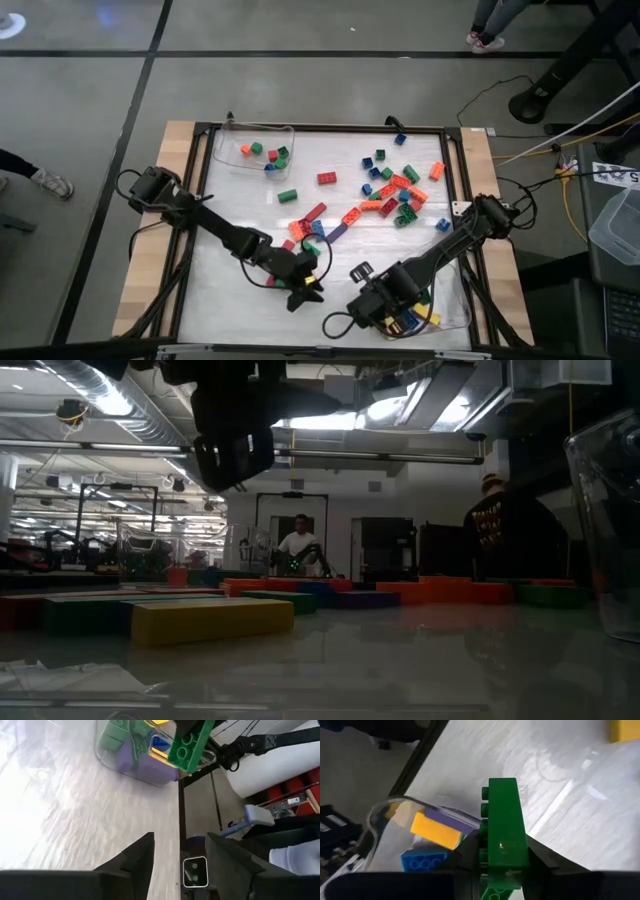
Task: Sort blocks by size
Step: Put the rectangular green game piece into the bottom transparent bin
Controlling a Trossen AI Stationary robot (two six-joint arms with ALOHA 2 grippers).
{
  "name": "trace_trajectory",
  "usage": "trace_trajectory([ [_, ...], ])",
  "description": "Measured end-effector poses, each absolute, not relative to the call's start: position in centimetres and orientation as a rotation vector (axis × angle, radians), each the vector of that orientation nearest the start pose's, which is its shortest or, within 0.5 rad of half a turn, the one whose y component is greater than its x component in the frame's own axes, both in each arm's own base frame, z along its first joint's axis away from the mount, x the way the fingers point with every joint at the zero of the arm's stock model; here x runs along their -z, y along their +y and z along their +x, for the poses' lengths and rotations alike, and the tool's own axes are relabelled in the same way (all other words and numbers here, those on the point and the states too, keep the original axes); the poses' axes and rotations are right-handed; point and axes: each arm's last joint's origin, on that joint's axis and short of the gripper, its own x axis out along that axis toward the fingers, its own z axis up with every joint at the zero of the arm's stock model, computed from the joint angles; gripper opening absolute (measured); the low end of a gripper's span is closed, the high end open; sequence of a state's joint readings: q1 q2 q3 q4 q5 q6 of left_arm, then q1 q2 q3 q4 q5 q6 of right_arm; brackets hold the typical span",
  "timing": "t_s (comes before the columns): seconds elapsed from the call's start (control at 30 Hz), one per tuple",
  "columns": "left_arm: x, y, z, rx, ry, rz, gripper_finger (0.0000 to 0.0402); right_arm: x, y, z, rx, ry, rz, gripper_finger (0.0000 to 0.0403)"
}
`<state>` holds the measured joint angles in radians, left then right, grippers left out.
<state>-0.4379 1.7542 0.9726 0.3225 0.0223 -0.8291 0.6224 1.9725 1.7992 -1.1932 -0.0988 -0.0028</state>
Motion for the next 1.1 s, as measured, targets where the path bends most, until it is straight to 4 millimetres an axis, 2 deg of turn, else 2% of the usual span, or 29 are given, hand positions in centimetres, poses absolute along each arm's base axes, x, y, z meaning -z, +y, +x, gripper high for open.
trace_trajectory([
  [0.47, -19.0, -15.6, 33.7, 0.235, 0.605, -0.698, 0.0162, -27.0, 23.1, 31.6, -0.623, 1.376, -0.352, 0.0094],
  [0.73, -19.0, -15.6, 33.7, 0.238, 0.604, -0.686, 0.0162, -31.0, 22.9, 31.4, -0.628, 1.346, -0.344, 0.0094],
  [0.8, -19.0, -15.6, 33.7, 0.237, 0.604, -0.688, 0.0162, -31.4, 22.9, 30.8, -0.599, 1.389, -0.323, 0.0095],
  [0.97, -19.0, -15.8, 33.5, 0.241, 0.612, -0.686, 0.0162, -31.1, 23.2, 28.9, -0.477, 1.563, -0.258, 0.0095],
  [1.1, -19.0, -15.5, 33.3, 0.214, 0.645, -0.701, 0.0162, -30.1, 24.0, 28.2, -0.376, 1.606, -0.223, 0.0109],
])
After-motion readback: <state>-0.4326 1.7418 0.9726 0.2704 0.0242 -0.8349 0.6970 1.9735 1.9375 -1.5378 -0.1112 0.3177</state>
